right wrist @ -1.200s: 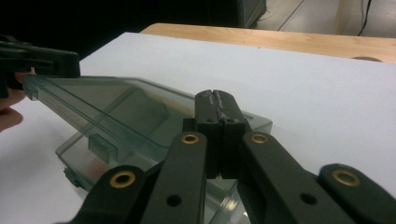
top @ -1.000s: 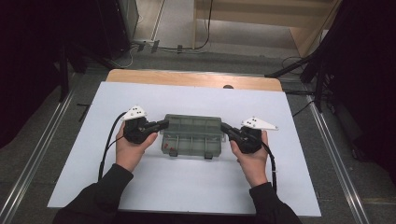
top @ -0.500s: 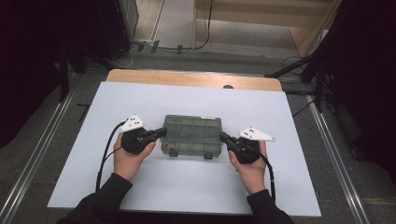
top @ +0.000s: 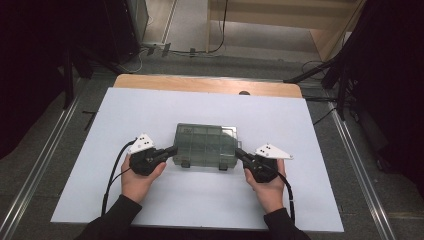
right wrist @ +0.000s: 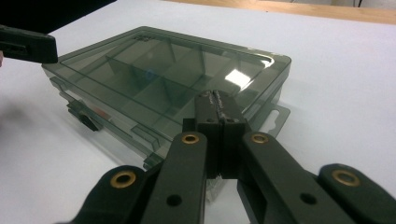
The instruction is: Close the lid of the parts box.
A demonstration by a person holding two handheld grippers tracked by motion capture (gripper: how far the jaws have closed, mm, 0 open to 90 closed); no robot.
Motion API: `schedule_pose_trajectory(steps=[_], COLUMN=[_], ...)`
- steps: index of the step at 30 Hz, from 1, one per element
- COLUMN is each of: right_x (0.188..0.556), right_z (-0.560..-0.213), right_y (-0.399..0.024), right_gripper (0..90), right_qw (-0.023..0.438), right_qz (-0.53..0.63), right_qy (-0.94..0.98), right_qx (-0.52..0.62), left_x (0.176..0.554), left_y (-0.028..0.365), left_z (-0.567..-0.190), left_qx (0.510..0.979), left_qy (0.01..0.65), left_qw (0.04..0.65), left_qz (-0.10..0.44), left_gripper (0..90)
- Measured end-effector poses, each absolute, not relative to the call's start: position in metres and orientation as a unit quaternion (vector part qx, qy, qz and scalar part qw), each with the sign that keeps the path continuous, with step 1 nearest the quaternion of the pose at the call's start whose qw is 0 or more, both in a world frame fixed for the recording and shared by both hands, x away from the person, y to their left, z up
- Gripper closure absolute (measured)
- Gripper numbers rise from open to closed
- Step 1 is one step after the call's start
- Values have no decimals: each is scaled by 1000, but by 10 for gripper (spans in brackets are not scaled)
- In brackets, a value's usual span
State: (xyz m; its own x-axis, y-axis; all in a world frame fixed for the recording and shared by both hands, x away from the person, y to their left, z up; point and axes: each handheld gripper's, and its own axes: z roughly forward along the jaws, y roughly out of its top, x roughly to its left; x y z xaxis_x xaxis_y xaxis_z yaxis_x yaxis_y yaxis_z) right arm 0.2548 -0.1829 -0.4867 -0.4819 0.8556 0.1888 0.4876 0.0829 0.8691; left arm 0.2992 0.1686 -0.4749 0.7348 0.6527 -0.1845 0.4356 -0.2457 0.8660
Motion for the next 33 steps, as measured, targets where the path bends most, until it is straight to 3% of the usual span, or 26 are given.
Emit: schedule_pose_trajectory(steps=[26, 29, 33], right_x=[251, 250, 248], right_z=[-503, -501, -498], right_y=[-182, -186, -194], right_gripper=[900, 769, 516], right_qw=[185, 189, 200], right_qz=[488, 498, 501], right_qy=[714, 707, 696], right_qx=[466, 466, 474], left_x=[295, 295, 295], left_y=[169, 170, 170], left_z=[-490, -490, -490], left_qx=[783, 783, 782], left_qy=[354, 354, 354], left_qw=[502, 502, 502], left_qz=[98, 98, 100], left_gripper=[898, 898, 898])
